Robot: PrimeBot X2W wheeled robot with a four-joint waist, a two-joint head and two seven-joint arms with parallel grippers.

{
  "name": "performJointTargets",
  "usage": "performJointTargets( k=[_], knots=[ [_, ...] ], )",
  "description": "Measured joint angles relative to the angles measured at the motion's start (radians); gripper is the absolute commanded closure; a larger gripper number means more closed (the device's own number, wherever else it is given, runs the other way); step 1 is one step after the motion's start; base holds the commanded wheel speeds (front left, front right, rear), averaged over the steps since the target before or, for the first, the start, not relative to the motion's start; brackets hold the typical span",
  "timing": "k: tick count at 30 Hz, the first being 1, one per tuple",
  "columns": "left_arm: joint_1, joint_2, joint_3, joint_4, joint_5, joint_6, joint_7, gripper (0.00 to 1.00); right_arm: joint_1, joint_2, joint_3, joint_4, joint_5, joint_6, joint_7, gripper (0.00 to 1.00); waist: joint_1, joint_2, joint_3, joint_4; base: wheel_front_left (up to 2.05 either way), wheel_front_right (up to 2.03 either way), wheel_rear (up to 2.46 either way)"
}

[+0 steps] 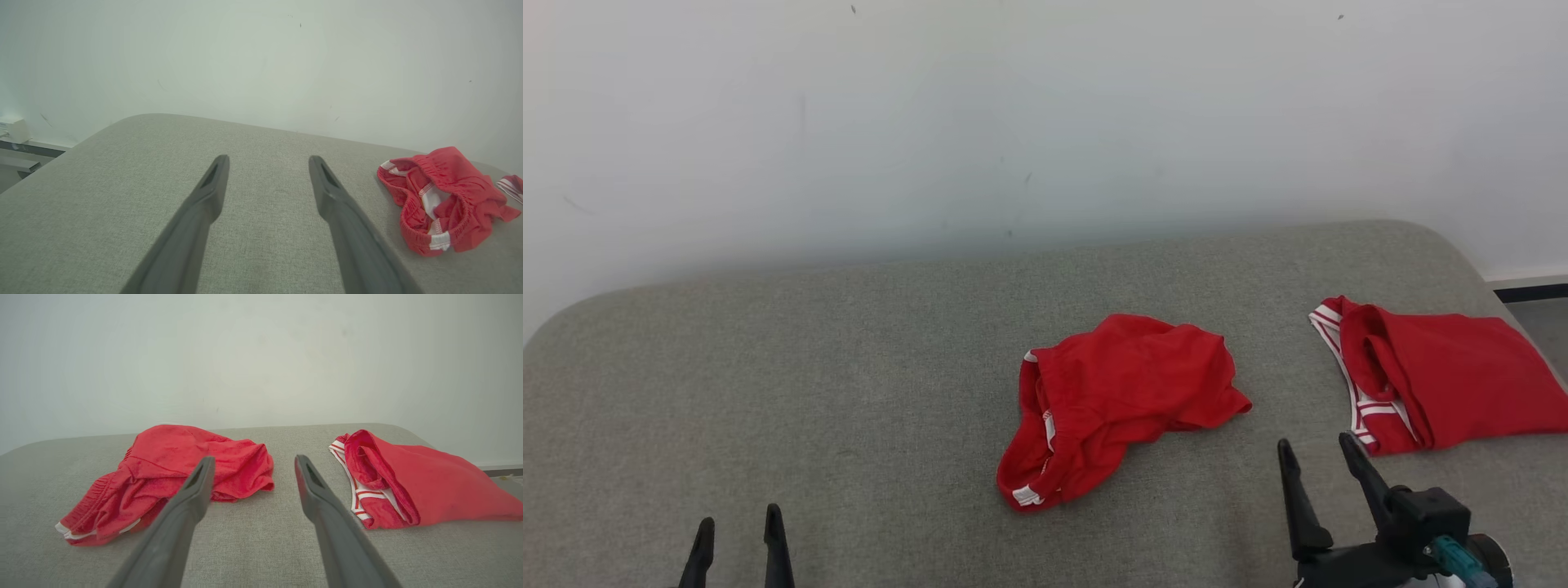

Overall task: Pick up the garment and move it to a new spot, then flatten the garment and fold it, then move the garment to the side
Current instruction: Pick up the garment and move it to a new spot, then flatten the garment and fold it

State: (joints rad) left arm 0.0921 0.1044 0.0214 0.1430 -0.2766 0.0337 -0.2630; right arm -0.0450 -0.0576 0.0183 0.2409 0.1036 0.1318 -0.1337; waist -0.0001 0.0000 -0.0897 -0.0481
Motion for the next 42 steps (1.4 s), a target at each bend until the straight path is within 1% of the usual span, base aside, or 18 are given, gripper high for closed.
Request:
performJointTargets(
  k=[9, 17, 33, 36, 41, 42],
  knots=[
    [-0.008, -0.008, -0.001, 0.015, 0.005, 0.0, 0.0, 0.0, 0.005, 0.005, 0.057, 0.003, 0.004, 0.0, 0.0, 0.0, 0.0, 0.0, -0.004, -0.014, 0.0, 0.0, 0.0],
    [-0.008, -0.012, -0.004, 0.025, 0.007, -0.007, 0.0, 0.0, 0.006, 0.006, 0.064, 0.017, 0.019, 0.0, -0.004, 0.0, 0.0, 0.0, -0.002, -0.025, 0.0, 0.0, 0.0],
    [-0.008, -0.015, -0.002, 0.035, 0.013, -0.018, 0.0, 0.0, 0.005, 0.006, 0.071, 0.027, 0.036, 0.0, -0.013, 0.0, 0.0001, 0.0, 0.002, -0.017, 0.0, 0.0, 0.0],
    [-0.009, -0.014, -0.011, 0.043, 0.014, -0.027, 0.0, 0.0, 0.004, 0.006, 0.072, 0.029, 0.036, 0.0, -0.016, 0.0, 0.0001, 0.0, 0.002, -0.02, 0.0, 0.0, 0.0],
    [-0.043, -0.002, -0.101, 0.084, 0.053, -0.086, 0.035, 0.0, -0.003, 0.006, 0.086, 0.032, 0.037, 0.0, -0.016, 0.0, 0.0002, 0.0, 0.007, -0.033, 0.0, 0.0, 0.0],
    [-0.053, -0.003, -0.116, 0.094, 0.057, -0.092, 0.04, 0.0, -0.005, 0.007, 0.092, 0.033, 0.037, 0.0, -0.015, 0.0, 0.0001, 0.0, 0.008, -0.039, 0.0, 0.0, 0.0]
  ],
)
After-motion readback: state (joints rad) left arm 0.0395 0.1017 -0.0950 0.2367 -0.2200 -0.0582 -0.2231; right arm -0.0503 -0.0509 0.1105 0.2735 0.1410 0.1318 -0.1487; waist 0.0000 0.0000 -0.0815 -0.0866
